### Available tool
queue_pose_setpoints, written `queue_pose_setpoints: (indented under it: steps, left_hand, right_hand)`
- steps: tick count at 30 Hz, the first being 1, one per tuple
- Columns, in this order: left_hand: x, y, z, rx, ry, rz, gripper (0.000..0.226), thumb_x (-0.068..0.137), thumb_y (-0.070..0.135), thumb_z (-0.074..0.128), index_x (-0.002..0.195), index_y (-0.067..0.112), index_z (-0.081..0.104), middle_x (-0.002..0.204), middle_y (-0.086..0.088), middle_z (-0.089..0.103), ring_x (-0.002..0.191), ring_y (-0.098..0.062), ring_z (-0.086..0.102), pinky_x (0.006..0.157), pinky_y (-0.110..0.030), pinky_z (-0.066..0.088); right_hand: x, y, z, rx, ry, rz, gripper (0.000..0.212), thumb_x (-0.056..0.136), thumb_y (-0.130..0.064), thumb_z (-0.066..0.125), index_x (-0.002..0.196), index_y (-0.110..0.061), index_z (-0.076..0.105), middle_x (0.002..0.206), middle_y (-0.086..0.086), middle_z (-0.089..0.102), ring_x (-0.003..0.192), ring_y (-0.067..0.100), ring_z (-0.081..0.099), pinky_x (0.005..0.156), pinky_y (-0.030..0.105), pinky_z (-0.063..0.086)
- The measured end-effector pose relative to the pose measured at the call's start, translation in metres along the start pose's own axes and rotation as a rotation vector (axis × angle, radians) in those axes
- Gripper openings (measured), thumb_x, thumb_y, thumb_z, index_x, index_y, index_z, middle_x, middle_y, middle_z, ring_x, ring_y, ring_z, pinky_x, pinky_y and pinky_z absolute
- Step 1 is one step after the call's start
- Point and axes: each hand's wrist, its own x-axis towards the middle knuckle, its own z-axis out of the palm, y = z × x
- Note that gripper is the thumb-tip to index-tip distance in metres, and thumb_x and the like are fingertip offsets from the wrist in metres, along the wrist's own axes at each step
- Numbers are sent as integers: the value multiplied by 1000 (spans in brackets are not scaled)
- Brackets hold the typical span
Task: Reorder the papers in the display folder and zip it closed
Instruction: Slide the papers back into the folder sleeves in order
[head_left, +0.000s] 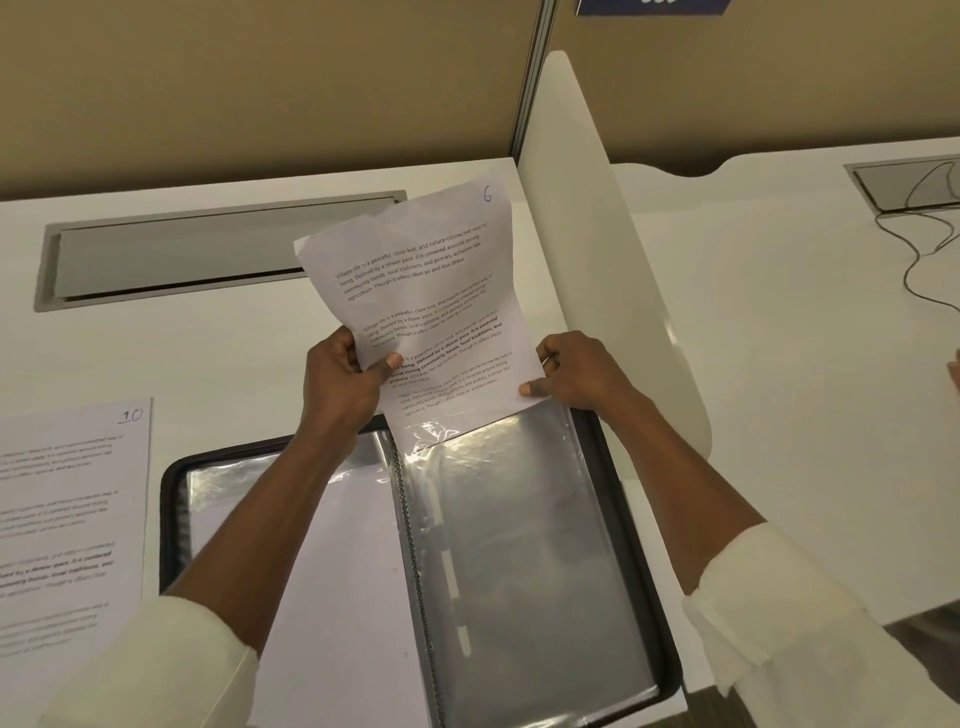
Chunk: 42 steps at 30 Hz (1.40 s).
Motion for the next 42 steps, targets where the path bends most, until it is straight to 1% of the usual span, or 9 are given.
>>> queue_pose_setpoints:
  steps: [7, 15, 17, 20, 23, 30, 33, 37, 42]
  left_hand:
    - [-2, 1, 1, 1, -13, 23, 38, 91, 1, 80, 122, 20, 72, 114, 12, 78, 104, -6, 76, 84, -20, 60]
    - [-5, 0, -1, 16, -33, 40, 40, 91, 3, 81, 127, 16, 71, 116, 12, 79, 105, -8, 76, 84, -21, 61]
    - [-7, 0, 0, -1, -43, 39, 40, 91, 1, 80, 126, 18, 71, 114, 14, 79, 105, -8, 76, 83, -19, 61]
    - [-8, 1, 0, -7, -47, 46, 40, 92, 0, 79, 127, 18, 71, 115, 13, 79, 106, -8, 75, 83, -18, 61]
    - [-8, 2, -1, -15, -43, 62, 41, 92, 0, 79, 128, 17, 71, 116, 12, 79, 108, -9, 75, 86, -20, 61]
    - [-7, 1, -6, -23, -36, 54, 41, 91, 2, 80, 125, 23, 71, 115, 14, 79, 109, -9, 75, 89, -25, 61]
    - [-7, 2, -7, -26, -36, 58, 41, 91, 1, 81, 125, 23, 71, 113, 17, 79, 108, -8, 75, 87, -21, 61]
    - [-5, 2, -7, -32, -26, 52, 41, 90, 2, 82, 126, 20, 71, 114, 15, 79, 107, -7, 75, 86, -20, 61]
    - [-3, 2, -6, -51, -45, 52, 40, 90, -1, 80, 122, 22, 71, 111, 17, 80, 107, -7, 75, 88, -20, 61]
  right_hand:
    - [-15, 7, 3, -87, 39, -18, 36, 66, -21, 97, 89, -15, 69, 78, -6, 67, 76, 19, 65, 74, 34, 55]
    - [-16, 11, 4, -72, 54, -64, 42, 71, -17, 95, 62, -25, 54, 66, -8, 60, 61, 11, 55, 61, 27, 40]
    - [-14, 10, 4, -101, 21, -61, 35, 70, -19, 95, 66, -23, 61, 69, -6, 63, 65, 14, 60, 65, 28, 46]
    - [-12, 5, 3, -144, -26, -66, 27, 72, -21, 95, 93, -19, 78, 82, -5, 69, 78, 20, 67, 77, 34, 57]
    - [-5, -2, -2, -181, -46, -50, 26, 72, -23, 95, 83, -24, 71, 80, -6, 67, 77, 19, 65, 76, 33, 54]
    - [8, -15, -10, -282, -146, -2, 63, 65, -30, 100, 119, -15, 72, 112, 1, 72, 98, 27, 69, 95, 47, 58]
    - [12, -16, -13, -288, -177, -24, 59, 69, -27, 98, 119, -12, 71, 111, 3, 72, 100, 28, 69, 96, 47, 58]
    - [12, -14, -10, -320, -148, -83, 43, 64, -26, 99, 98, -14, 74, 92, -1, 73, 85, 23, 70, 86, 45, 61]
    - [16, -9, -8, -239, -166, -10, 48, 60, -24, 101, 100, -9, 79, 95, 4, 78, 84, 25, 73, 85, 48, 63]
